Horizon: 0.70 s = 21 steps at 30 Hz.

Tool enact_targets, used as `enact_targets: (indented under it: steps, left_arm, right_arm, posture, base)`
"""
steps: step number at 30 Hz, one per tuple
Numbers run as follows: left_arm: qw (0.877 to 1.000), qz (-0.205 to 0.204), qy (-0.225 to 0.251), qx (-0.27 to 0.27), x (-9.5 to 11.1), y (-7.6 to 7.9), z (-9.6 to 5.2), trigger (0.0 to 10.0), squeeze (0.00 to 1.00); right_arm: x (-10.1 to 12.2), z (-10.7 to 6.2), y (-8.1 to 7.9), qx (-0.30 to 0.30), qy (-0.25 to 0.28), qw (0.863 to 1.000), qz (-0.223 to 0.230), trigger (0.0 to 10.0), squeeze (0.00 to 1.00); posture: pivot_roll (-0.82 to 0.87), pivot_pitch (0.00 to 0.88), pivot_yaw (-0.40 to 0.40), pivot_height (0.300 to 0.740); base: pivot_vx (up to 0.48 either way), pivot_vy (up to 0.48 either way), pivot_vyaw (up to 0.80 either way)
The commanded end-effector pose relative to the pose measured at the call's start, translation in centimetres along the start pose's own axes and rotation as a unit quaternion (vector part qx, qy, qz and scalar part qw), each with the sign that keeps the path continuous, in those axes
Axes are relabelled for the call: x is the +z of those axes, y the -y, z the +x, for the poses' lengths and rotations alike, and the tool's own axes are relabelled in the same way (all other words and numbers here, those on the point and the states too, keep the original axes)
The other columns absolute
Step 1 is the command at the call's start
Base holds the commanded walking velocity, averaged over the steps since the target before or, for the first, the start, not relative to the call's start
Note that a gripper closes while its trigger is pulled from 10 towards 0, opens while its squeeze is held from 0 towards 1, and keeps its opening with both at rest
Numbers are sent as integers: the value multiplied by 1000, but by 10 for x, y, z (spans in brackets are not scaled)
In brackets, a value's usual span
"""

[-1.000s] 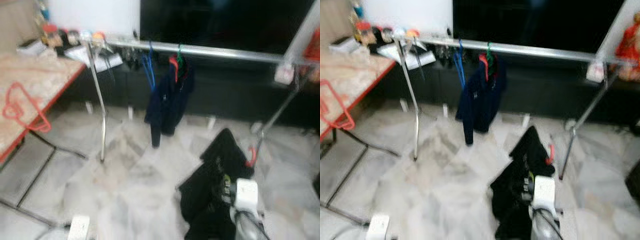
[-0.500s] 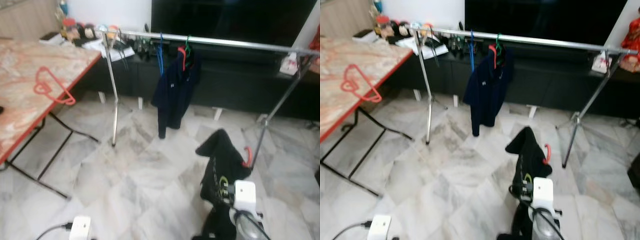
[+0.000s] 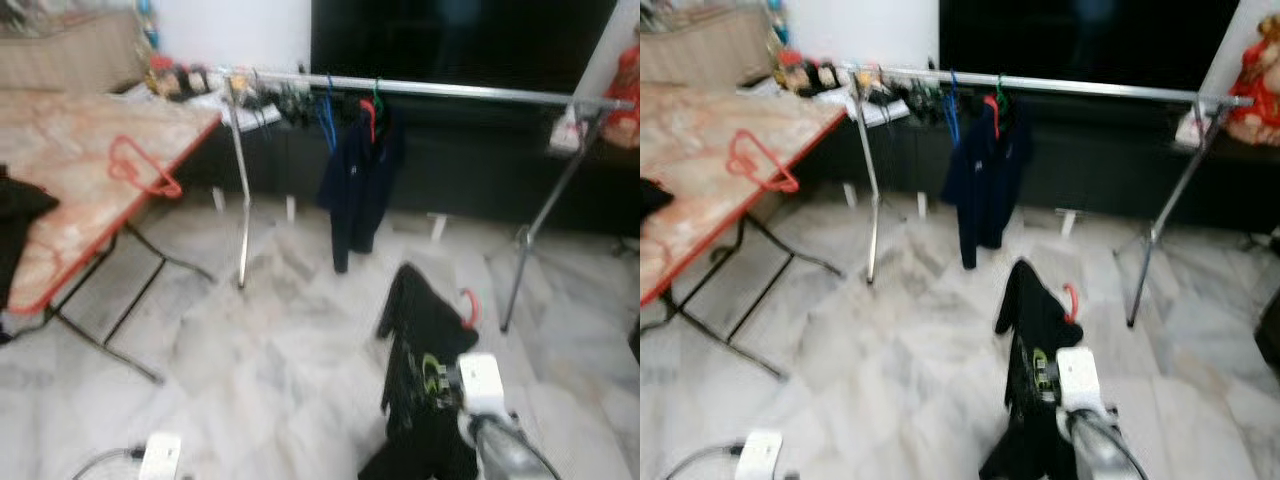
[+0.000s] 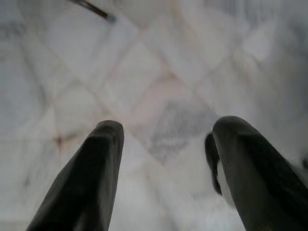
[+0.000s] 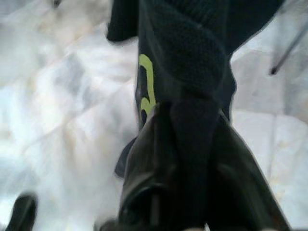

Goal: Hang hanger

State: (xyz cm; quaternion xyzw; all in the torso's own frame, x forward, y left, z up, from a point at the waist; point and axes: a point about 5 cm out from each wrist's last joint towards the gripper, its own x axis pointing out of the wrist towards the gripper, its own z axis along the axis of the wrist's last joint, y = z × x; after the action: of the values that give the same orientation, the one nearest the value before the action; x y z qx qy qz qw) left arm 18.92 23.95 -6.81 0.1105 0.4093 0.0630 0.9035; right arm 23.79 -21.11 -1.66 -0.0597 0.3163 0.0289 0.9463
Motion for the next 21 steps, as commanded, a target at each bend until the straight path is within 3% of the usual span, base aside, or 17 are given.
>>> enact_targets:
  steps: [1, 6, 10, 13, 16, 21]
  left_arm:
    - [1000, 9, 28, -4, 14, -2, 3, 10000, 0]
    - [992, 26, 114, -37, 59, -8, 7, 10000, 0]
    - [985, 43, 153, -63, 77, -4, 6, 10000, 0]
    - [980, 55, 177, -78, 88, 7, 5, 10000, 0]
    - [979, 52, 179, -79, 89, 10, 5, 10000, 0]
    - [982, 34, 179, -60, 87, 16, 5, 10000, 0]
  right_arm:
    - [24, 4, 4, 24, 32, 999, -12, 10000, 0]
    - [48, 7, 15, 87, 44, 993, -68, 10000, 0]
    - [59, 8, 16, 123, 52, 987, -88, 10000, 0]
    - [63, 10, 10, 164, 47, 979, -108, 10000, 0]
    - [61, 12, 12, 148, 43, 982, -113, 10000, 0]
    - [54, 17, 13, 80, 45, 994, -52, 10000, 0]
  posture:
    - [-57, 0, -71, 740]
    - [-55, 0, -76, 740]
    - [-48, 0, -78, 740]
    - [-39, 0, -85, 740]
    - [-36, 0, -86, 740]
    - [-39, 0, -80, 740]
  base:
    - [0, 0, 0]
    - [0, 0, 0]
    - [0, 0, 0]
    - [0, 0, 0]
    - [0, 0, 0]
    - [0, 0, 0]
